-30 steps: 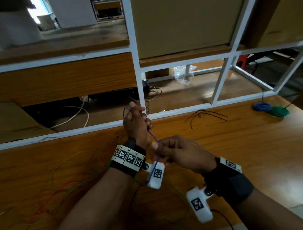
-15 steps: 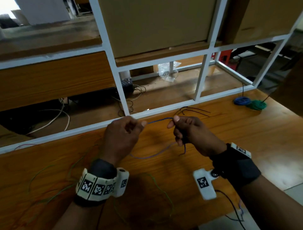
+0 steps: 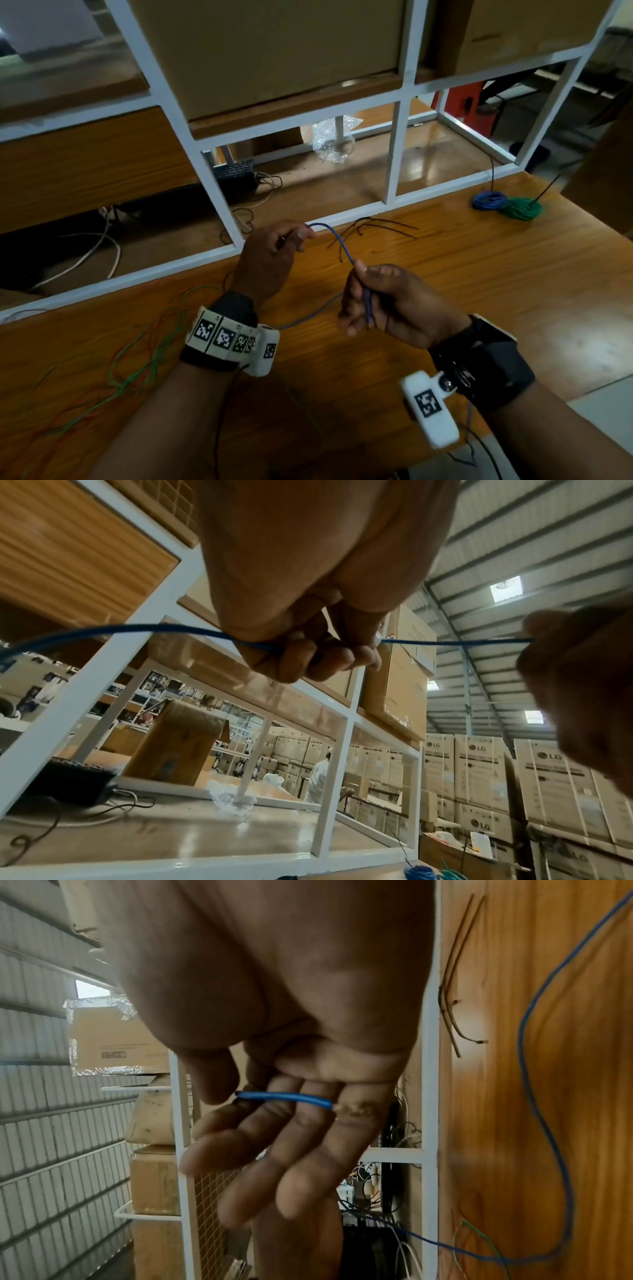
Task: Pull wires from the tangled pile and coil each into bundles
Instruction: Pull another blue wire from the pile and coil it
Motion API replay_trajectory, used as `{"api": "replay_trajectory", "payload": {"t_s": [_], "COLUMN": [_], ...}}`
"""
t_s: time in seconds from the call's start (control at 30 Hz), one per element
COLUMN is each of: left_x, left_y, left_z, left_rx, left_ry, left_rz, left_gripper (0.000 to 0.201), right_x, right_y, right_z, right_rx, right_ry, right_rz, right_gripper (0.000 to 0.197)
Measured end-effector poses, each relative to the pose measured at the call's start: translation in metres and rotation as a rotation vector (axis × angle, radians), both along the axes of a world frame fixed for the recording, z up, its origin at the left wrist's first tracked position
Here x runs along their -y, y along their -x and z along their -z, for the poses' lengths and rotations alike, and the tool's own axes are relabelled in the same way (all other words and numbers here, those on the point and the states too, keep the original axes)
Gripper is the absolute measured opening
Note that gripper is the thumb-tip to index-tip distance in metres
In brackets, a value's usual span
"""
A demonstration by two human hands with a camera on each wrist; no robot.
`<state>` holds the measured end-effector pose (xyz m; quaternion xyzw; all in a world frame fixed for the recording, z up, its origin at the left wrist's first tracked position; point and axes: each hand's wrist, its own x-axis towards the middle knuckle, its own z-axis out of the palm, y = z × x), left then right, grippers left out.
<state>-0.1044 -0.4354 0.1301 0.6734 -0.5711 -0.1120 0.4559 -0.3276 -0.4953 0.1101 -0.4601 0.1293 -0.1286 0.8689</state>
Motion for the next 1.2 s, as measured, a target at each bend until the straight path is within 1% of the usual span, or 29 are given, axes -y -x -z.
{"api": "replay_trajectory", "payload": {"t_s": [0.1,0.2,0.27,0.3,0.33,0.37,0.4,0.43,0.5,0.57,0.6,0.63,0.7,0.73,0.77,0.83,0.87,0.9,0.97,1.0,1.03,1.1,1.2], "left_x": [0.015,0.026,0.028,0.028,0.026,0.022,0.016,0.009,-0.004,-0.012,-0.015,-0.018,-0.026,-0.031,-0.035,-0.042,-0.045,-0.047,-0.048,-0.047,-0.045,-0.038,-0.019], "left_y": [0.008,0.018,0.022,0.025,0.026,0.030,0.035,0.041,0.049,0.043,0.038,0.033,0.021,0.015,0.007,-0.011,-0.020,-0.030,-0.044,-0.048,-0.049,-0.047,-0.036], "left_z": [0.004,0.017,0.032,0.038,0.044,0.045,0.044,0.039,0.032,0.031,0.031,0.030,0.029,0.029,0.031,0.029,0.024,0.018,0.005,-0.002,-0.008,-0.022,-0.044], "left_rx": [0.015,0.002,-0.017,-0.041,-0.068,-0.069,-0.055,-0.049,-0.062,-0.005,0.027,0.047,0.110,0.143,0.161,0.182,0.188,0.189,0.208,0.227,0.243,0.246,0.260], "left_ry": [-0.016,-0.108,-0.240,-0.302,-0.341,-0.353,-0.333,-0.306,-0.264,-0.238,-0.236,-0.252,-0.281,-0.286,-0.285,-0.254,-0.230,-0.200,-0.119,-0.079,-0.052,-0.014,0.073], "left_rz": [-0.031,-0.004,0.041,0.054,0.059,0.052,0.064,0.097,0.199,0.243,0.257,0.272,0.313,0.315,0.302,0.257,0.235,0.217,0.206,0.220,0.239,0.290,0.344], "left_gripper": [0.023,0.023,0.016,0.013,0.013,0.018,0.026,0.029,0.022,0.021,0.022,0.023,0.019,0.018,0.016,0.015,0.014,0.013,0.013,0.014,0.015,0.015,0.015], "right_x": [0.005,0.012,0.017,0.020,0.023,0.026,0.029,0.032,0.035,0.034,0.034,0.033,0.032,0.032,0.032,0.031,0.030,0.027,0.021,0.018,0.016,0.013,0.009], "right_y": [0.008,0.009,0.005,0.002,-0.003,-0.009,-0.016,-0.023,-0.035,-0.045,-0.049,-0.052,-0.055,-0.055,-0.053,-0.047,-0.042,-0.038,-0.029,-0.026,-0.025,-0.026,-0.030], "right_z": [0.005,-0.004,-0.013,-0.017,-0.021,-0.024,-0.027,-0.029,-0.030,-0.027,-0.025,-0.022,-0.017,-0.014,-0.011,-0.009,-0.006,-0.007,-0.008,-0.009,-0.011,-0.019,-0.035], "right_rx": [0.149,0.302,0.381,0.421,0.456,0.484,0.503,0.518,0.518,0.465,0.420,0.356,0.155,0.043,-0.065,-0.212,-0.254,-0.292,-0.373,-0.414,-0.459,-0.538,-0.547], "right_ry": [-0.069,-0.160,-0.182,-0.186,-0.191,-0.196,-0.201,-0.204,-0.167,-0.060,0.026,0.163,0.585,0.809,0.988,1.271,1.370,1.422,1.388,1.371,1.369,1.337,1.203], "right_rz": [-0.137,-0.186,-0.147,-0.116,-0.078,-0.031,0.022,0.077,0.199,0.342,0.422,0.519,0.716,0.770,0.786,0.736,0.665,0.560,0.327,0.238,0.174,0.070,-0.043], "right_gripper": [0.034,0.028,0.027,0.031,0.036,0.040,0.043,0.045,0.048,0.047,0.044,0.042,0.037,0.035,0.032,0.024,0.022,0.022,0.023,0.023,0.022,0.027,0.031]}}
